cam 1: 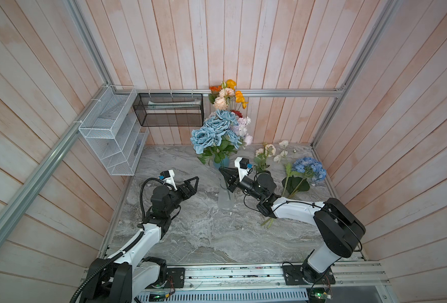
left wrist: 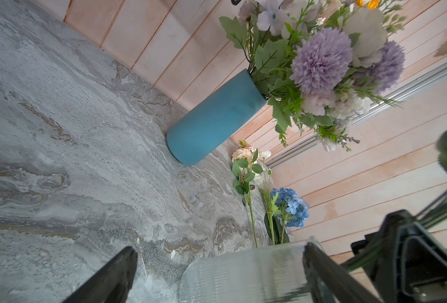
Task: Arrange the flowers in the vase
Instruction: 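Lower the blue rose stems into the glass vase held by the left gripper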
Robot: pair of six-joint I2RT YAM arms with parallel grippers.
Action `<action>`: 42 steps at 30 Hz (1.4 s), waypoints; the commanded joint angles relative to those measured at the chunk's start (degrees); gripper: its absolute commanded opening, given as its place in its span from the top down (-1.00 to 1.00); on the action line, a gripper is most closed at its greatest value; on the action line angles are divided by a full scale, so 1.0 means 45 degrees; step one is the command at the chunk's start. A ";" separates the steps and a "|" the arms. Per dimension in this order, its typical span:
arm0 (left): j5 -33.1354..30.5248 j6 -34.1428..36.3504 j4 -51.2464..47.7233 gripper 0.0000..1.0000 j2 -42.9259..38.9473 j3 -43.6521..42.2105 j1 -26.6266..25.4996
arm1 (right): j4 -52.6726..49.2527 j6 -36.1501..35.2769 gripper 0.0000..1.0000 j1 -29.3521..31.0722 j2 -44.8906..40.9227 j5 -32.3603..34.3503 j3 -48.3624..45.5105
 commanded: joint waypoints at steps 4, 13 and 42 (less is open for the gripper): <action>0.0329 0.0155 0.0313 -1.00 0.0096 -0.0085 0.0044 | -0.0492 -0.0601 1.00 0.0290 -0.0227 0.1022 -0.0572; 0.0534 0.0136 0.0469 -1.00 0.0323 -0.0066 0.0039 | -0.2573 -0.1302 0.83 0.0410 -0.0916 0.1440 -0.0742; 0.0858 0.2589 -0.1455 -1.00 -0.1101 -0.0397 -0.1812 | -0.8994 -0.2884 -0.43 0.0407 -0.4394 0.2009 0.0099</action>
